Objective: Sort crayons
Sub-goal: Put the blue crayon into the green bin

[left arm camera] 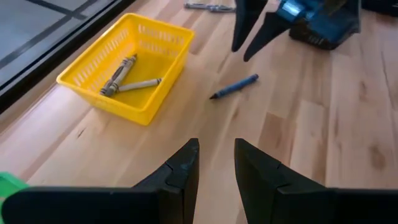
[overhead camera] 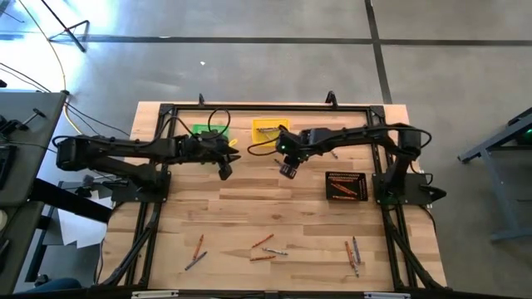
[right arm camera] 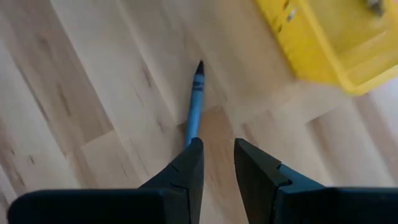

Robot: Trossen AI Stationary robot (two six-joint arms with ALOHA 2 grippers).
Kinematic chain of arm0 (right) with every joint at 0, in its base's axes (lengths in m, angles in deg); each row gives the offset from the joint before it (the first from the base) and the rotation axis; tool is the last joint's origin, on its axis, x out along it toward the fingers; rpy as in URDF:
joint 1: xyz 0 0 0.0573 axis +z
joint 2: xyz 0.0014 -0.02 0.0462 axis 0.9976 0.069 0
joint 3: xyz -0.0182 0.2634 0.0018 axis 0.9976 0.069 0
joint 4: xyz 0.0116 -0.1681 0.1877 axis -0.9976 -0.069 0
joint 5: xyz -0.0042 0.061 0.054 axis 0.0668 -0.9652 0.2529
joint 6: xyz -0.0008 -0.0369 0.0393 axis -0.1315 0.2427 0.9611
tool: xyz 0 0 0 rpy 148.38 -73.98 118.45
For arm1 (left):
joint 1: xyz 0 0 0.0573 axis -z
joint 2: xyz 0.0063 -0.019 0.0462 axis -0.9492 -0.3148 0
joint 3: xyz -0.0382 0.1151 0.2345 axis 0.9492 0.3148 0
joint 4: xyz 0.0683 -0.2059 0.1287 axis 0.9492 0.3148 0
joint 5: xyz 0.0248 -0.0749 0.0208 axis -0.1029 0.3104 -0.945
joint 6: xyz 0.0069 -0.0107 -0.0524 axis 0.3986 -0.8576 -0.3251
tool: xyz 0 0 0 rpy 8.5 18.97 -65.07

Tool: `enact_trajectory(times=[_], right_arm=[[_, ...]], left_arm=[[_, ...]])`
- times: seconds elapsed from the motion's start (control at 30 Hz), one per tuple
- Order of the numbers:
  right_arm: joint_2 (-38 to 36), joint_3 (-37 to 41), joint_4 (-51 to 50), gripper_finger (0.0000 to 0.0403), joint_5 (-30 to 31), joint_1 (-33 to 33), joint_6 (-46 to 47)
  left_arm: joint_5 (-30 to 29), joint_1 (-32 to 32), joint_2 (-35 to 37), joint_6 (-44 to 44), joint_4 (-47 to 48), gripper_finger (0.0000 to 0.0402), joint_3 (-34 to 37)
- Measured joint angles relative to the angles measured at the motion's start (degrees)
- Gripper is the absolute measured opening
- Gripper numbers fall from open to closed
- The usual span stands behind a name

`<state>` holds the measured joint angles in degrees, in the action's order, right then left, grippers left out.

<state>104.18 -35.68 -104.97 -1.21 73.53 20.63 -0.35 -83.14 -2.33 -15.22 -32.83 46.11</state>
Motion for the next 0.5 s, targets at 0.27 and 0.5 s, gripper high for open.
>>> enact_trajectory(times=[0.27,0.5], right_arm=[[1.4,0.0,0.2,0.0083,-2.1,0.0,4.0],[3.1,0.0,0.7,0.0083,-2.3,0.6,8.1]], left_arm=[[-0.1,1.1,3.9,0.0,4.3,0.0090,0.0],[0.0,2.2,8.3,0.0,7.0,0.0090,0.0]])
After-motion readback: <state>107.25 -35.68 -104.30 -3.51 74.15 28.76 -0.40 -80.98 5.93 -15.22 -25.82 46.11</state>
